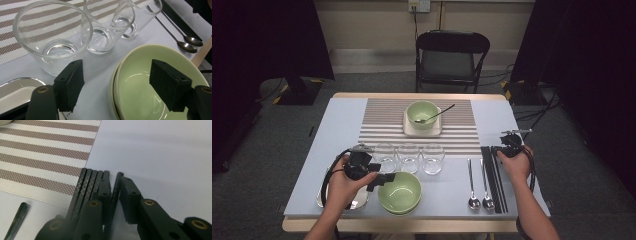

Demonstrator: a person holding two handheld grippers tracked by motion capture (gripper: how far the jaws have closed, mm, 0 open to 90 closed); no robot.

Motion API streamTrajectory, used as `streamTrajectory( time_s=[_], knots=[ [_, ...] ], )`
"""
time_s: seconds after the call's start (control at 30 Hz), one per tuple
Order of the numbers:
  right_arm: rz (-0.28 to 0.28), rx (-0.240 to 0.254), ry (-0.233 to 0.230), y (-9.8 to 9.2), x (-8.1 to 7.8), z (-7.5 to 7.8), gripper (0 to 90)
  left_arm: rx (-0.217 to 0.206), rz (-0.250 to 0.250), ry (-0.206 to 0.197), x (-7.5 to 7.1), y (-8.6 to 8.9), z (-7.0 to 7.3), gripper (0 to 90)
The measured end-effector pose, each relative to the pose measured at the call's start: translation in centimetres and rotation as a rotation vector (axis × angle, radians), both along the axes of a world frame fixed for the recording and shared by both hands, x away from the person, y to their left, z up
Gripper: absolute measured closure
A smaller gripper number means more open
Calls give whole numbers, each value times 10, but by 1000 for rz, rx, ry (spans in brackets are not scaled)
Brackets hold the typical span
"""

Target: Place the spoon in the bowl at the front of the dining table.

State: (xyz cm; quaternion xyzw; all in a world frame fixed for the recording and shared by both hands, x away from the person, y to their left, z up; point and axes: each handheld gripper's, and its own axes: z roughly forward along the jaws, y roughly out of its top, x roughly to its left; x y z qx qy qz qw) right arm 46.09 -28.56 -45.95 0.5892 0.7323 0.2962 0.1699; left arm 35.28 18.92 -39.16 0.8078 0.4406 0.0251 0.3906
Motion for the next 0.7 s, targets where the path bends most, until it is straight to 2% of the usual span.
streamTrajectory(
  time_s=[0.23,0.53,0.7],
  knots=[
    [-12,-7,5,-1,0,-1,824,2,2,3,0,0,0,276],
    [-17,-45,12,4,1,0,857,1,3,-3,-1,-1,1,275],
    [-26,-42,30,4,3,1,860,-1,3,-3,-1,-1,1,274]
  ],
)
